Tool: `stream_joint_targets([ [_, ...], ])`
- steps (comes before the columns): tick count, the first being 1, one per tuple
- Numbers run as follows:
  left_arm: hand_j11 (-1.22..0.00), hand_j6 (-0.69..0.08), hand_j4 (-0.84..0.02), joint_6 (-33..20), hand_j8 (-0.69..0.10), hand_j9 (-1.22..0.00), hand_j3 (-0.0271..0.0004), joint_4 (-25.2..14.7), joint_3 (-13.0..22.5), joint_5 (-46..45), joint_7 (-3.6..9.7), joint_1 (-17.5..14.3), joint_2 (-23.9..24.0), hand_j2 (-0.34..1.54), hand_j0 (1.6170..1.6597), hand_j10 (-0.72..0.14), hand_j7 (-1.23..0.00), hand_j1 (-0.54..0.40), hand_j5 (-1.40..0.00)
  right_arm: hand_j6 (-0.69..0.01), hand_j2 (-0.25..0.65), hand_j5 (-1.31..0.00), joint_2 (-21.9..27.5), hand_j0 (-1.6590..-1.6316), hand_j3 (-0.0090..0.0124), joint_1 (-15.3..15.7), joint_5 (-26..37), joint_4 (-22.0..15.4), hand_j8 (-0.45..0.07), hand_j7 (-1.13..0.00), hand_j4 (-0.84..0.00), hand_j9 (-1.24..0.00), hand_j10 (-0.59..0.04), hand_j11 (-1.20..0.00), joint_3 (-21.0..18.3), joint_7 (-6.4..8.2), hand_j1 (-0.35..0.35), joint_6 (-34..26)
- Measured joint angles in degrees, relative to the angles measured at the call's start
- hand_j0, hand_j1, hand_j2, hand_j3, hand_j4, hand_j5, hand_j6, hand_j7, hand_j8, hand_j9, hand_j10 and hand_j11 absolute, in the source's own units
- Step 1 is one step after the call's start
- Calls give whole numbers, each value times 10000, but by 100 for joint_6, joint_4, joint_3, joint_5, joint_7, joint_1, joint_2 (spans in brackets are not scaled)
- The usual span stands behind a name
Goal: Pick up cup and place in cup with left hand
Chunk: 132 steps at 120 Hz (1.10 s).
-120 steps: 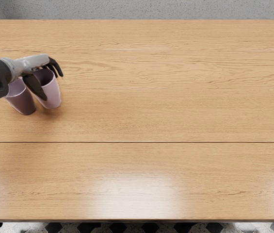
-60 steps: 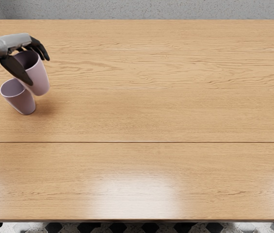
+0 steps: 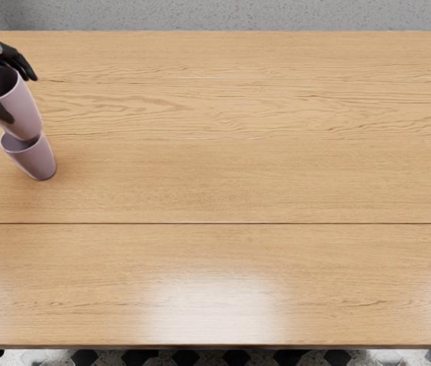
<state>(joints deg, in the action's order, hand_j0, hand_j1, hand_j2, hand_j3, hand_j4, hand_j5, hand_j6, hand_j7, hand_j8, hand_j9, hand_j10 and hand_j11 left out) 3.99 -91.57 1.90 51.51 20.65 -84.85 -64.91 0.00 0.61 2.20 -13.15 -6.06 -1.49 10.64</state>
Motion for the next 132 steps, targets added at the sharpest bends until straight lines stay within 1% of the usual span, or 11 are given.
stream_joint_targets([
  [21,-6972,-3427,-4874,-303,-2216,-6982,0,109,-15,51,-7,163,85,1146,16526,-2753,-6978,-1529,-6992,-147,-31,-195,0,-16581,0,0,0,-1,-147,-195,-149,-195,-147,-195,-1,0,-3309,0],
  [39,-6969,-3453,-4891,-575,-2338,-6991,0,176,-30,107,-13,333,136,1031,16527,-2986,-6973,-1404,-7011,-147,-31,-195,0,-16581,0,0,0,-1,-147,-195,-149,-195,-147,-195,-1,0,-3309,0],
  [44,-6984,-3486,-4870,-617,-2300,-6993,0,190,-34,123,-15,340,144,1074,16528,-2905,-6981,-1451,-7046,-147,-31,-195,0,-16581,0,0,0,-2,-147,-195,-149,-195,-147,-195,-1,0,-3309,0],
  [60,-6995,-3404,-4899,-693,-2206,-7018,0,222,-41,160,-15,419,145,1163,16528,-2789,-7004,-1560,-7020,-147,-31,-195,0,-16581,0,0,0,-1,-148,-195,-149,-195,-148,-195,-1,0,-3309,0],
  [65,-6990,-3447,-4877,-718,-2252,-7036,0,247,-43,168,-15,458,153,1077,16527,-2832,-7039,-1434,-7055,-147,-31,-195,0,-16581,0,0,0,1,-147,-195,-149,-195,-147,-195,-1,0,-3309,0],
  [76,-6986,-3438,-4885,-768,-2320,-7007,0,310,-44,233,-15,541,223,1050,16527,-2975,-7006,-1409,-7053,-147,-31,-195,0,-16581,0,0,0,-1,-147,-195,-149,-195,-147,-195,-1,0,-3309,0],
  [82,-6993,-3458,-4910,-793,-2268,-6980,0,340,-44,260,-16,586,272,1124,16528,-2861,-6964,-1484,-7021,-147,-31,-195,0,-16581,0,0,0,-1,-147,-195,-149,-195,-147,-195,-1,0,-3309,0],
  [83,-6992,-3403,-4917,-798,-2323,-6994,0,345,-44,263,-15,594,282,1108,16527,-3054,-6971,-1426,-7015,-147,-31,-195,0,-16581,0,0,0,-1,-147,-195,-149,-195,-147,-195,-1,0,-3309,0],
  [86,-6998,-3545,-4908,-809,-2284,-7015,0,362,-44,270,-17,624,296,1115,16528,-2842,-6988,-1457,-7026,-147,-31,-195,0,-16581,0,0,0,-2,-147,-195,-149,-195,-148,-195,-1,0,-3309,0],
  [94,-6999,-3495,-4896,-846,-2252,-7073,0,393,-45,308,-17,674,302,1129,16528,-2819,-7052,-1469,-7039,-147,-31,-195,0,-16581,0,0,0,-1,-148,-195,-149,-195,-148,-195,-1,0,-3310,0],
  [132,-6991,-3465,-4880,-941,-2265,-7019,0,427,-48,366,-16,788,303,1213,16528,-2873,-6984,-1495,-7067,-147,-31,-195,0,-16581,0,0,0,-2,-147,-195,-149,-195,-147,-195,0,0,-3309,0],
])
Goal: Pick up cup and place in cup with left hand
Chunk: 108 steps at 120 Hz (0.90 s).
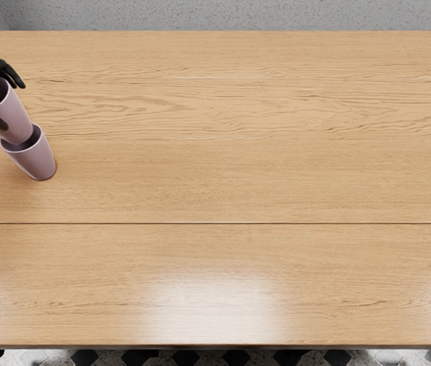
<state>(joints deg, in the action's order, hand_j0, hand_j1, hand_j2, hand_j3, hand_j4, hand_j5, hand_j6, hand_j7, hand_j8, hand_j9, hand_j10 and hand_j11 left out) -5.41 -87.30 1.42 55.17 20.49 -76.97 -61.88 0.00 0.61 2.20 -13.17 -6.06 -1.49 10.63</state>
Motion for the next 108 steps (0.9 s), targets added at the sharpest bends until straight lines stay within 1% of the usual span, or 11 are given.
stream_joint_targets([
  [31,-6891,-3507,-4836,-6,-2280,-6934,0,-4,-3,2,-1,35,0,1288,16531,-2869,-6888,-1492,-6942,-147,-31,-195,0,-16581,0,0,0,2,-148,-195,-149,-195,-148,-195,0,0,-3309,0],
  [54,-6631,-3686,-4681,-6,-2456,-6667,0,-34,-4,-9,-1,53,0,1229,16537,-3081,-6624,-1347,-6699,-147,-31,-195,0,-16581,0,0,0,2,-148,-195,-149,-195,-148,-195,1,0,-3309,0],
  [61,-6068,-3693,-4346,-41,-2623,-6093,0,-37,-6,-15,-35,53,0,1037,16544,-3366,-6072,-1059,-6164,-147,-31,-195,0,-16581,0,0,0,2,-148,-195,-149,-195,-148,-195,0,0,-3310,0],
  [71,-4808,-3074,-3502,-201,-2365,-4826,0,-39,-5,-48,-116,65,0,833,16556,-2854,-4814,-227,-4877,-148,-31,-195,0,-16581,0,0,0,1,-148,-195,-149,-195,-148,-195,0,0,-3310,0],
  [84,-3421,-2310,-2553,-334,-1894,-3434,0,-35,-49,-77,-161,175,0,611,16566,-2171,-3429,782,-3469,-148,-31,-195,0,-16581,0,0,0,1,-148,-195,-149,-195,-149,-195,0,0,-3310,0],
  [95,-2677,-1897,-2044,-378,-1630,-2687,0,-34,-76,-86,-175,184,0,488,16571,-1797,-2686,1327,-2713,-148,-31,-195,0,-16581,0,0,0,0,-149,-195,-149,-195,-149,-195,0,0,-3310,0],
  [108,-2139,-1601,-1679,-397,-1443,-2147,0,-46,-85,-95,-182,193,0,398,16575,-1529,-2148,1718,-2167,-148,-31,-195,0,-16581,0,0,0,1,-149,-195,-149,-195,-149,-195,0,0,-3310,0],
])
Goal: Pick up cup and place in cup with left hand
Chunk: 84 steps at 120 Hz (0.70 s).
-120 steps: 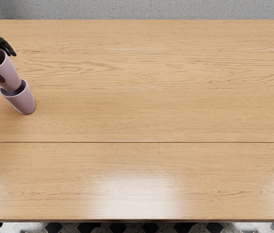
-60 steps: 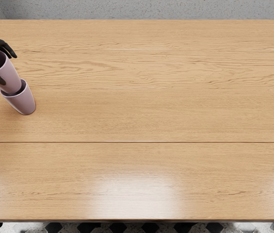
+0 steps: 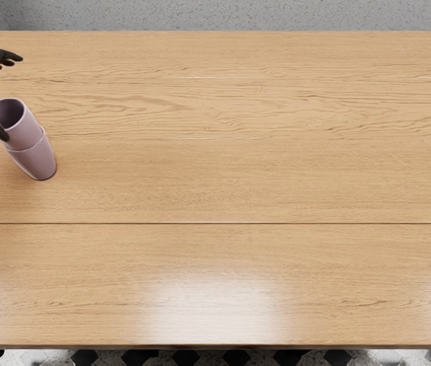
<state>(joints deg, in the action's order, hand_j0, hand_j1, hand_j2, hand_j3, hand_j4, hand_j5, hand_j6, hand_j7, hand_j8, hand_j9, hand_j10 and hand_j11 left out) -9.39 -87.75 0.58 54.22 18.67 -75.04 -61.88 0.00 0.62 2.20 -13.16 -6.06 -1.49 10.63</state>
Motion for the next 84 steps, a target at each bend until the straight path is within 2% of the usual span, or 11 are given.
stream_joint_targets([
  [18,-1734,-1378,-1403,-3,-1300,-1740,0,-41,-3,-7,-6,44,10,330,16577,-1326,-1743,2014,-1755,-148,-31,-195,0,-16581,0,0,0,1,-149,-195,-149,-195,-149,-195,0,0,-3310,0],
  [25,-1593,-1295,-1306,19,-1234,-1598,0,-47,-56,-194,-138,44,78,308,16578,-1245,-1602,2128,-1613,-148,-31,-195,0,-16581,0,0,0,0,-149,-195,-149,-195,-149,-195,0,0,-3310,0],
  [36,-1287,-1076,-1076,180,-1036,-1292,0,-57,-474,-971,-327,44,177,257,16579,-1033,-1296,2389,-1304,-148,-31,-195,0,-16581,0,0,0,1,-148,-195,-149,-195,-149,-195,0,0,-3310,0],
  [51,-919,-791,-783,542,-768,-923,0,-71,-929,-1622,-415,43,424,188,16579,-757,-926,2703,-933,-148,-31,-195,0,-16581,0,0,0,0,-149,-195,-149,-195,-149,-195,-1,0,-3310,0],
  [59,-698,-612,-603,957,-595,-702,0,-98,-1044,-1757,-424,43,708,148,16580,-584,-705,2895,-710,-148,-31,-195,0,-16581,0,0,0,-1,-148,-195,-149,-195,-149,-195,0,0,-3309,0],
  [67,-540,-485,-474,1343,-471,-542,0,-112,-1103,-1831,-340,49,978,117,16580,-460,-545,3033,-550,-148,-31,-195,0,-16581,0,0,0,0,-149,-195,-149,-195,-149,-195,-1,0,-3310,0],
  [84,-339,-321,-310,1760,-313,-341,0,-122,-1153,-1993,-256,128,999,76,16580,-300,-343,3206,-347,-148,-31,-195,0,-16581,0,0,0,-1,-149,-195,-149,-195,-149,-195,0,0,-3310,0],
])
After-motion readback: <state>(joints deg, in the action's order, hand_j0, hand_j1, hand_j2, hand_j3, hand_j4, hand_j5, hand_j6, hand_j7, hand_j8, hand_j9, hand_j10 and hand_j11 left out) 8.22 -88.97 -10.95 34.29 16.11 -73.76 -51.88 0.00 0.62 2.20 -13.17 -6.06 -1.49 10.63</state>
